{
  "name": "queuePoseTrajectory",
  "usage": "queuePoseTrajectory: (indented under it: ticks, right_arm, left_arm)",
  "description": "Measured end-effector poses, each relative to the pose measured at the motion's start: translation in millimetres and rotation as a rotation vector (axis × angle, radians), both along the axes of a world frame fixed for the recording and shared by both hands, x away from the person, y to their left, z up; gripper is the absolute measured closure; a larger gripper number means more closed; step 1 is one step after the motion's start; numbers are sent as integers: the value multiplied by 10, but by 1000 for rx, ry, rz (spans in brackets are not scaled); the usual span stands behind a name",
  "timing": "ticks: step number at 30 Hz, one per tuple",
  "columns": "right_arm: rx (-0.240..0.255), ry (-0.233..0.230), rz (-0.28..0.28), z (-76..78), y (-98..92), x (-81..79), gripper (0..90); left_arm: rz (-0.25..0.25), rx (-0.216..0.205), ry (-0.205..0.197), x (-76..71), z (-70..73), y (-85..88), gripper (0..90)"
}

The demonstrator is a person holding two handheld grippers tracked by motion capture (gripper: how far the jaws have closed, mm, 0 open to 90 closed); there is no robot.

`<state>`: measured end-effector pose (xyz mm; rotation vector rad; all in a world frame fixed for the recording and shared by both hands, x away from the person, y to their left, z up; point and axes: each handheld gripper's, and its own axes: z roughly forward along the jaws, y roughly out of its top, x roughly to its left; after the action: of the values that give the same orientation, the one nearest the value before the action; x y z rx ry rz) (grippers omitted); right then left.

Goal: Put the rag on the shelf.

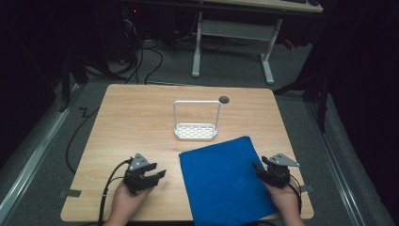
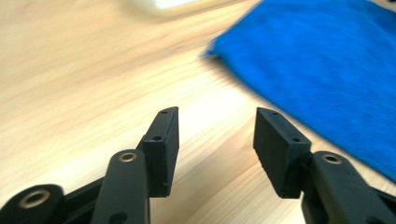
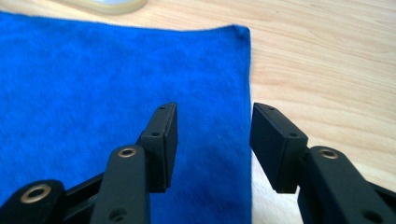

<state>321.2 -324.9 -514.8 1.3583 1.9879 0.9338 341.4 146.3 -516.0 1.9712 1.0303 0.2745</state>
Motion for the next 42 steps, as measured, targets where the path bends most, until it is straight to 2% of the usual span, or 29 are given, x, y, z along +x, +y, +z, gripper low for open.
queuePoseTrajectory:
  ticks: [2,3,4,9,12,18,23,26,27,28,29,30,31,33,34,35,36,37,38,41,42]
  right_arm:
    - [13,-6,0,16,22,16,528]
    - [16,-7,4,21,29,16,530]
    - [14,-7,5,24,41,9,531]
    - [6,-12,1,34,74,16,527]
    - [12,-5,-2,29,79,39,511]
    - [17,5,2,13,63,20,505]
    - [35,-9,-4,34,30,8,507]
    - [32,-6,0,28,34,19,511]
    - [32,-3,0,25,37,21,520]
    - [32,-3,3,24,39,22,533]
    - [31,-4,4,23,42,22,540]
    - [30,-5,7,25,42,23,546]
    - [30,-5,7,25,42,23,546]
    - [33,-2,11,34,45,19,559]
    - [31,-4,16,37,43,20,561]
    - [31,-4,16,37,43,20,561]
    - [34,-1,17,37,46,15,564]
    - [33,-1,18,36,48,15,565]
    - [33,1,20,33,50,16,569]
    - [30,-2,29,32,51,19,574]
    - [31,-1,30,32,52,18,578]
  left_arm:
    - [54,-30,-12,55,-5,127,501]
    - [54,-30,-12,55,-5,127,504]
    - [77,-54,7,102,-44,191,505]
    - [60,-8,6,119,-98,172,500]
    - [56,-27,5,116,-80,154,502]
    - [40,-21,-2,96,-67,83,502]
    - [13,-27,-11,51,-47,-10,515]
    - [-64,-57,1,-12,-11,-178,579]
    - [-64,-57,1,-12,-11,-178,595]
    - [-89,-60,0,-38,3,-242,627]
    - [-141,-65,0,-104,27,-398,659]
    - [-168,-57,-7,-142,38,-481,701]
    - [-168,-57,-7,-142,38,-481,738]
    - [-225,-39,-15,-213,53,-645,798]
    - [-305,-25,-13,-270,54,-814,815]
    - [-305,-25,-13,-270,54,-814,840]
    - [-348,-7,-11,-310,42,-927,858]
    - [-348,-7,-11,-310,42,-927,876]
    - [-382,14,-7,-342,19,-1029,897]
    - [-409,37,-2,-368,-3,-1107,900]
    - [-428,63,-2,-389,-27,-1159,900]
